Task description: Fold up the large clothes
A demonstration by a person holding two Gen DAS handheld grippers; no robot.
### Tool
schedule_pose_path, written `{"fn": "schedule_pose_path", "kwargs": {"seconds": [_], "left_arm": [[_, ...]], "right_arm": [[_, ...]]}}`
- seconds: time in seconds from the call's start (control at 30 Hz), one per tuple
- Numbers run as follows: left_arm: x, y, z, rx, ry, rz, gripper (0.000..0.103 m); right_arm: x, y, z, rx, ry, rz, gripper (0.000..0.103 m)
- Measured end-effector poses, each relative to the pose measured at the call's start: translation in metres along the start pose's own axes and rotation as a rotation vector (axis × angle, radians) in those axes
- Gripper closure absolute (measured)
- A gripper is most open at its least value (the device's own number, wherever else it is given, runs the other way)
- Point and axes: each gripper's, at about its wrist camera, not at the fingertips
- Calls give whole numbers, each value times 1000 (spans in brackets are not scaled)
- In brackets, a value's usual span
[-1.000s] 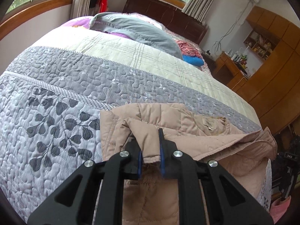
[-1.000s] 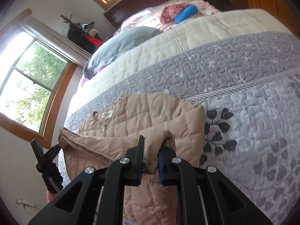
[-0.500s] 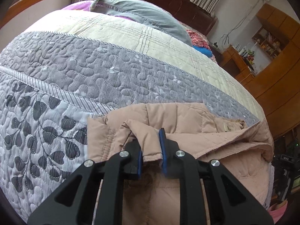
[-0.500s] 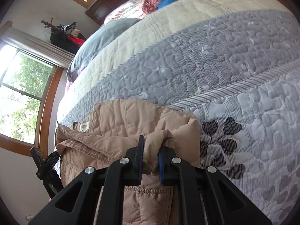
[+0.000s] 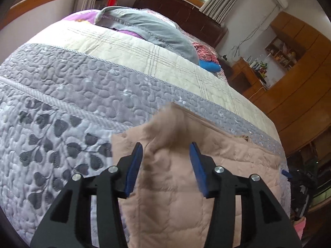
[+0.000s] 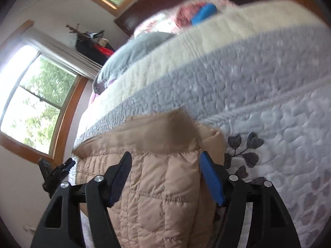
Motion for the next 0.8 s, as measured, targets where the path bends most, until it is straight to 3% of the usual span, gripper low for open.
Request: {"fn": "schedule_pose_path", "kwargs": {"seconds": [0.17, 0.33, 0.37, 0.4, 0.43, 0.47, 0.5, 0.6, 0.8], "left_arm": [[32, -10, -9, -44, 55, -23, 55], [60, -15, -6, -8, 89, -21, 56], [64, -15, 0, -19, 109, -10, 56], [66, -14, 5, -36, 120, -7, 59], [67, -14, 9, -54, 129, -4, 69], [67, -12, 12, -71, 142, -4, 74], [66, -11, 15, -83, 149, -4, 78], [64, -8, 15, -137, 147, -4, 84], [70, 19, 5, -188, 162, -48, 82]], "right_arm": [[32, -11, -8, 43, -75, -33, 36], [61, 4, -8, 73, -92, -93, 51], [61, 7, -8, 89, -98, -96, 58], [62, 10, -9, 110, -106, -96, 71], [62, 13, -11, 127, -109, -95, 76], [61, 14, -12, 121, -111, -93, 86], [60, 14, -15, 110, -116, -84, 90], [59, 12, -24, 143, -156, -52, 91], [59, 32, -4, 169, -95, -85, 91]]}}
Point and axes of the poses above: each gripper's, at about its wrist camera, not at the fingertips, and y roughly the way its jaws point, z to its right, x to its underside, and after that the axes turned 6 degrees about -x, right-handed
